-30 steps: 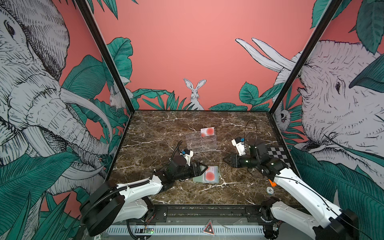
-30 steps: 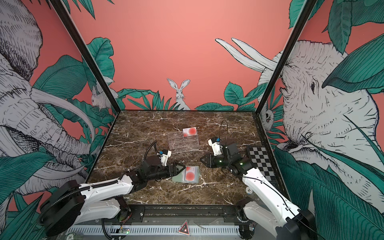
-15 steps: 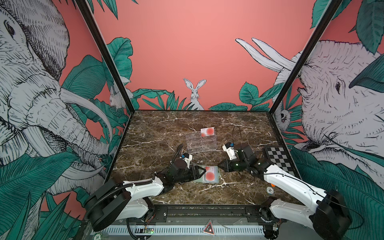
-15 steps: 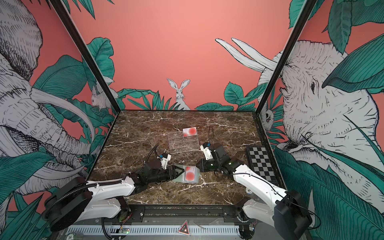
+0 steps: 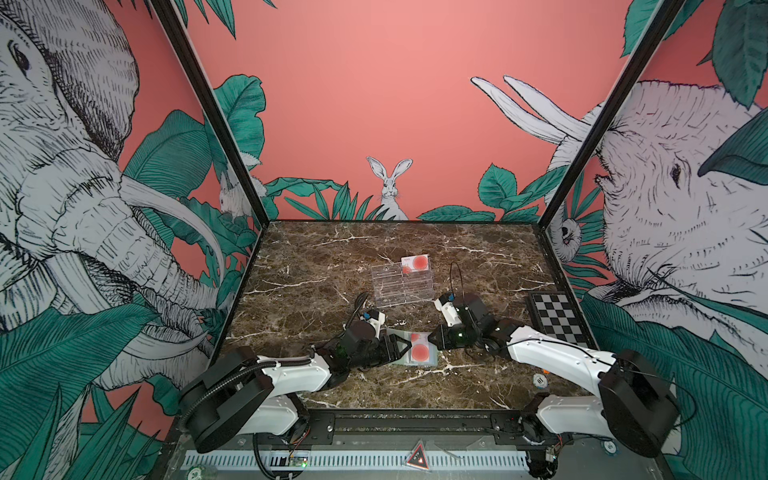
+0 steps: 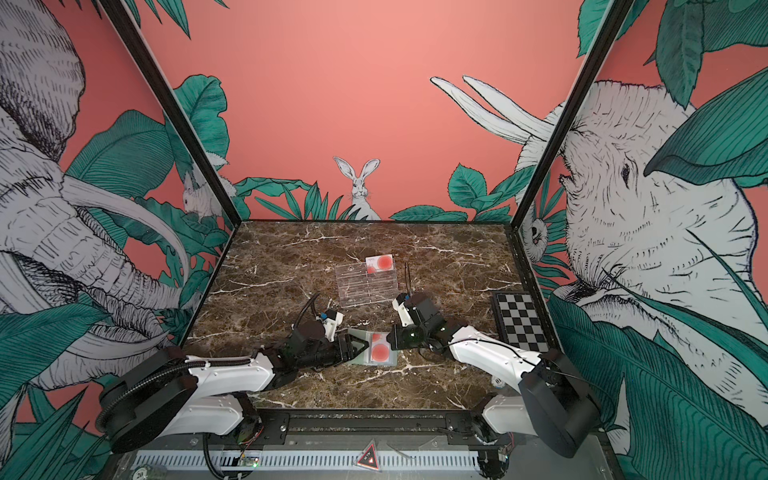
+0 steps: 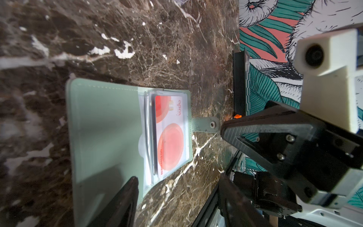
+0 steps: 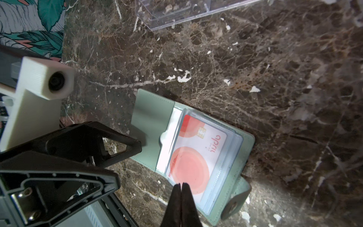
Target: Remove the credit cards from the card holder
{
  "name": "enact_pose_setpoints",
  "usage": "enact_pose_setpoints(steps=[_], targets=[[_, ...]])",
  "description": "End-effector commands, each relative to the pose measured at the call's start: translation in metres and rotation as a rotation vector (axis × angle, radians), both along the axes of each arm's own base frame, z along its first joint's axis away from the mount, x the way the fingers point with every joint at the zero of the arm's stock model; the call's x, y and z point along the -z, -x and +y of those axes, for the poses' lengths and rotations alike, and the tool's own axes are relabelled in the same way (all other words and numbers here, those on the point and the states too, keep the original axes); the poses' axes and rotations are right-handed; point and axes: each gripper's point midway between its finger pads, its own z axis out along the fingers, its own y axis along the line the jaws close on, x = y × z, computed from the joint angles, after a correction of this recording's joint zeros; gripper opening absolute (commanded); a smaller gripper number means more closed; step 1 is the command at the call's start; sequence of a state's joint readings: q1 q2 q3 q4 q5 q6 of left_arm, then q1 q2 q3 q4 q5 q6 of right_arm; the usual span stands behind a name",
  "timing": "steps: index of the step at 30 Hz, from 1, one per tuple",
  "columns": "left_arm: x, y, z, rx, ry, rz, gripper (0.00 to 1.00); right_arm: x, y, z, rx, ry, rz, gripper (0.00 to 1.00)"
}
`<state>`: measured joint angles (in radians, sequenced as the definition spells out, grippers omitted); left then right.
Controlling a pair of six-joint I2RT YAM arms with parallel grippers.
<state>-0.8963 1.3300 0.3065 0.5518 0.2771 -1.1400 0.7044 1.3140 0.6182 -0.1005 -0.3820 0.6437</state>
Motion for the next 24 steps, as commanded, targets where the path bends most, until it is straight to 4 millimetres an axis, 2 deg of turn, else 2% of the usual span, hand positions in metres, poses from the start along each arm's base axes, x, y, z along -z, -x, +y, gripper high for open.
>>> enact_pose_setpoints(steps=[1,10,20,24], targets=[[-0.001,0.0,-0.005,0.0,0.036,-0.001,0.65,0.011,-0.003,-0.001,0.021,0.007,-0.014,0.01],[0.01,0.0,-0.007,0.0,0.04,0.0,0.6,0.039,0.006,-0.007,0.037,0.018,0.031,0.0],[0.019,-0.001,-0.012,-0.005,0.085,-0.006,0.55,0.04,0.008,-0.006,0.044,-0.006,0.027,0.0],[0.023,-0.001,-0.014,-0.006,0.094,-0.005,0.51,0.033,0.007,-0.007,0.048,-0.01,0.01,0.0]])
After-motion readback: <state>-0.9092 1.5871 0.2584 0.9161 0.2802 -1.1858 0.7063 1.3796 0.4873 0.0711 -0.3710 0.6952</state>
